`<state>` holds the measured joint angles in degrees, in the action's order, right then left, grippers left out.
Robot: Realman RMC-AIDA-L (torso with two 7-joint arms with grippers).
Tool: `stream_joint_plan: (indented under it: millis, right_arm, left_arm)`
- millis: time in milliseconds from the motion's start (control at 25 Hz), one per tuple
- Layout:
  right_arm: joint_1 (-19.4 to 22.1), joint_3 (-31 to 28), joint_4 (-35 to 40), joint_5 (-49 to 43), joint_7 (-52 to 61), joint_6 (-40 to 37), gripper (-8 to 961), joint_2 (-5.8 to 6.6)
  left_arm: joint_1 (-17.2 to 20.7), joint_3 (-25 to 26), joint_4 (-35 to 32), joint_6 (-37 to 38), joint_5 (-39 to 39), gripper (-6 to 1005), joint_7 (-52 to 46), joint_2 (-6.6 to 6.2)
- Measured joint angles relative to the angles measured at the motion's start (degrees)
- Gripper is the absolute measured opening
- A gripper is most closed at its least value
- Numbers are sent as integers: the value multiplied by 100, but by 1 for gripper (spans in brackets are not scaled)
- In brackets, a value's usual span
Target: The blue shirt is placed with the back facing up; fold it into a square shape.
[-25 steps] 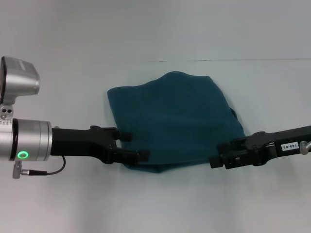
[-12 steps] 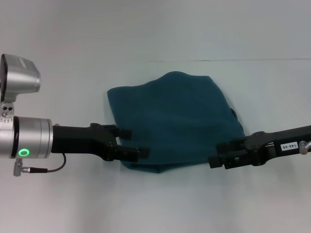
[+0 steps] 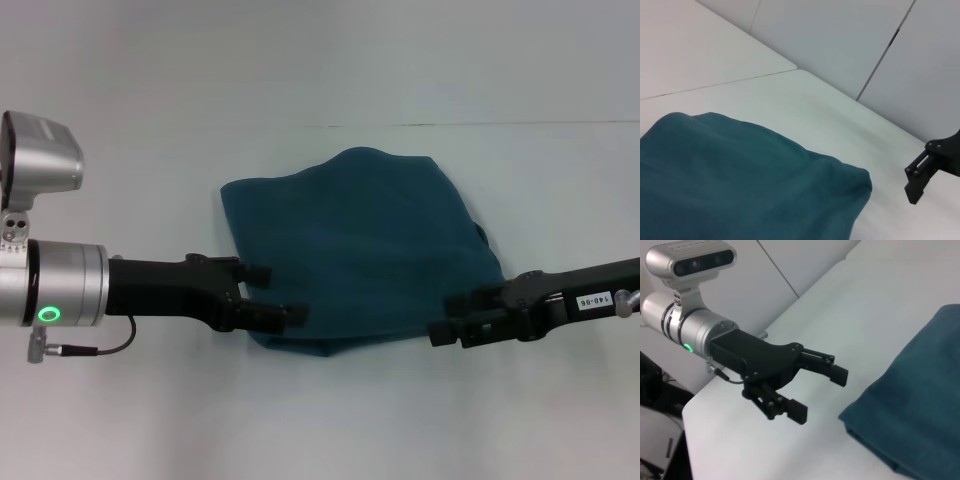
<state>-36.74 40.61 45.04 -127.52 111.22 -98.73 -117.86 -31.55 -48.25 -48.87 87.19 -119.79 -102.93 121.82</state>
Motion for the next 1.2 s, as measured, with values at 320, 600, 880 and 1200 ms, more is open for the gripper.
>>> stream_joint_plan:
  millis: [320, 600, 880, 1200]
  right_arm:
    - [38, 409, -114, -41, -269, -520, 809, 5]
    - [54, 391, -171, -29, -254, -298, 809, 28]
    - [55, 391, -172, -33, -257, -277, 808, 21]
    - [38, 396, -171, -36, -249, -277, 808, 0]
  left_arm:
    - [229, -75, -19, 653, -53, 934, 171, -22]
    - [309, -81, -36, 673, -54, 935, 184, 0]
    - [253, -127, -11, 681, -54, 934, 182, 0]
    - [238, -124, -8, 665, -53, 934, 167, 0]
